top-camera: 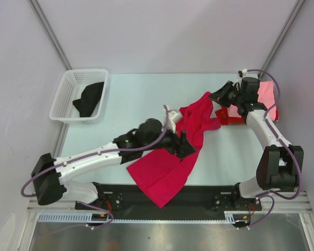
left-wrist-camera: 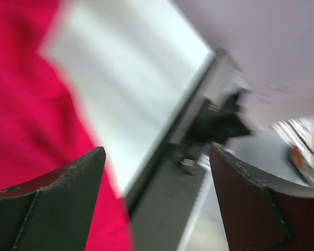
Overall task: Fold and stack the t-shirts
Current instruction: Flatten the tshirt out
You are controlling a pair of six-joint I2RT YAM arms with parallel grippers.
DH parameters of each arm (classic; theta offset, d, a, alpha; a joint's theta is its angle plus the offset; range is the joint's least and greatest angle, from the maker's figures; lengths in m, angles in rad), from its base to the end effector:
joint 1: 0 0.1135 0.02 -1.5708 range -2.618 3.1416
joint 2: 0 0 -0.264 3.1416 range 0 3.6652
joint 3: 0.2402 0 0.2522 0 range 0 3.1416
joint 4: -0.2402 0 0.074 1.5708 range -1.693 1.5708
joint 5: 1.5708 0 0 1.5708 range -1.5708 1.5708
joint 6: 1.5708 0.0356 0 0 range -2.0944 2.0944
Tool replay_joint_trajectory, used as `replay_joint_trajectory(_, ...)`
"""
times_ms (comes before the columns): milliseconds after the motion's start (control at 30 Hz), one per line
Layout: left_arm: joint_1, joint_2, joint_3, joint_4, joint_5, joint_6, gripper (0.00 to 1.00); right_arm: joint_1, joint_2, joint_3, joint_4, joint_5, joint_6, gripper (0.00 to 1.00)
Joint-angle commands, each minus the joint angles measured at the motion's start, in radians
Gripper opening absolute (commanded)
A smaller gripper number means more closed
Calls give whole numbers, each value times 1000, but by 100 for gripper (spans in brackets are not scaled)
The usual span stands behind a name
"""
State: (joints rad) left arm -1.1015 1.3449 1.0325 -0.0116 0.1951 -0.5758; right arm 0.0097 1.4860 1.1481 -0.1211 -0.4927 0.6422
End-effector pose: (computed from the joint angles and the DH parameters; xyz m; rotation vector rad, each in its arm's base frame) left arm 0.1366 -0.2847 0.3179 0.6929 2.0026 -1.2688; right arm 0.3429 0.0202 0.3053 0.3358 2.0641 0.9032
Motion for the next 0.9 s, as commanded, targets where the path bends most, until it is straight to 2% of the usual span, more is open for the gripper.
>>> replay_joint_trajectory(0,124,-65,-130,-146,-71,57,85,3,-53,-11,52,43,-32,11)
replay_joint_trajectory(100,187,-66,-192,-177,-66,60,80,6,-55,-7,40,55,-45,11)
replay_joint_trajectory(133,205,-59,-204,-176,-60,57,75,6,-53,-7,40,55,-44,11)
replay_joint_trajectory(333,244,42,-241,-174,-45,47,59,6,-46,-10,43,55,-39,11)
replay_joint_trajectory(533,258,89,-269,-180,-65,30,57,6,-44,-11,35,62,-44,11)
replay_joint_trajectory(700,265,82,-291,-220,-146,22,57,6,-44,-14,35,65,-44,11)
replay_joint_trajectory(867,279,109,-307,-217,-112,28,53,6,-39,-16,38,63,-44,11)
